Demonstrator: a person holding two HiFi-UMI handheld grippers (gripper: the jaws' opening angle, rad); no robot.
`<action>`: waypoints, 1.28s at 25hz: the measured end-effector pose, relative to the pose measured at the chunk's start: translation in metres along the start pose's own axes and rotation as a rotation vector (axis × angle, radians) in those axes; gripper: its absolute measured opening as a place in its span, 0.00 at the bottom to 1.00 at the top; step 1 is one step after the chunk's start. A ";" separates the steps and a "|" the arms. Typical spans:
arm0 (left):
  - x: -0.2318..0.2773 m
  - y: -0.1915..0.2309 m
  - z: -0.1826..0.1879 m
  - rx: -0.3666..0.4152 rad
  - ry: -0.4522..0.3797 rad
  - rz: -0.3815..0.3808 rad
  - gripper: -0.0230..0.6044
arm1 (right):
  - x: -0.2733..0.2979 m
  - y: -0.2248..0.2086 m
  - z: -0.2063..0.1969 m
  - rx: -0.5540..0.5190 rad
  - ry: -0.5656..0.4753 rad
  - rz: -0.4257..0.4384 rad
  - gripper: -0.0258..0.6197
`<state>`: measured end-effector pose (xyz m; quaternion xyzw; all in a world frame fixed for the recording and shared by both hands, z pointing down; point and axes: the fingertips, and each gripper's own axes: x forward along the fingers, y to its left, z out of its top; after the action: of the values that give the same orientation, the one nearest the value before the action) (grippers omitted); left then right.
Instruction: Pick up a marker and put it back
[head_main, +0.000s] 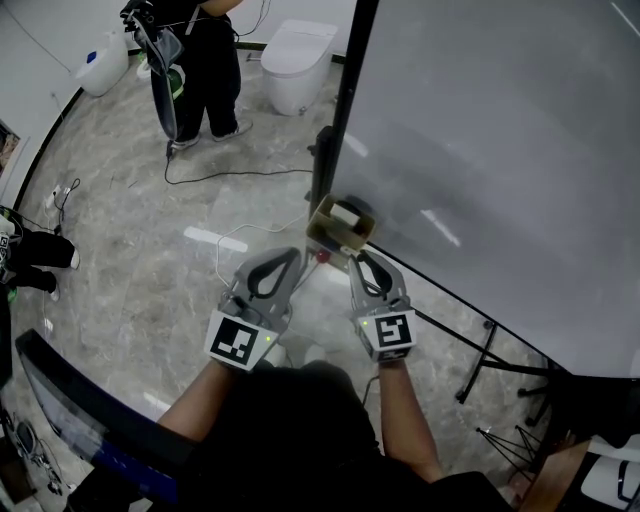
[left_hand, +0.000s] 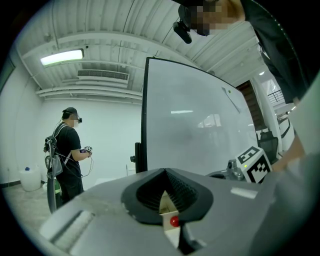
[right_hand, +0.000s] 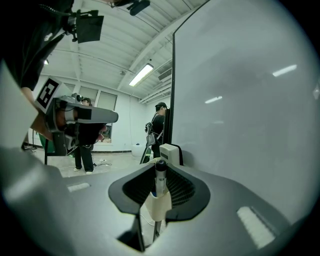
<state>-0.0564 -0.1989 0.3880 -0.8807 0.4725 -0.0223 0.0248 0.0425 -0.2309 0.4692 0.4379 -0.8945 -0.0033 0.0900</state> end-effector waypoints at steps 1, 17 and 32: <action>0.000 -0.001 0.000 0.002 0.000 -0.002 0.04 | -0.001 0.000 -0.001 0.000 0.002 0.000 0.16; -0.006 -0.005 0.003 0.010 -0.013 -0.034 0.04 | -0.009 0.007 -0.004 0.009 0.022 -0.026 0.22; -0.012 -0.011 0.012 0.004 -0.037 -0.082 0.04 | -0.032 0.008 0.027 0.002 -0.028 -0.093 0.25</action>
<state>-0.0530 -0.1820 0.3768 -0.8996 0.4353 -0.0080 0.0343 0.0510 -0.2034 0.4385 0.4790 -0.8744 -0.0125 0.0767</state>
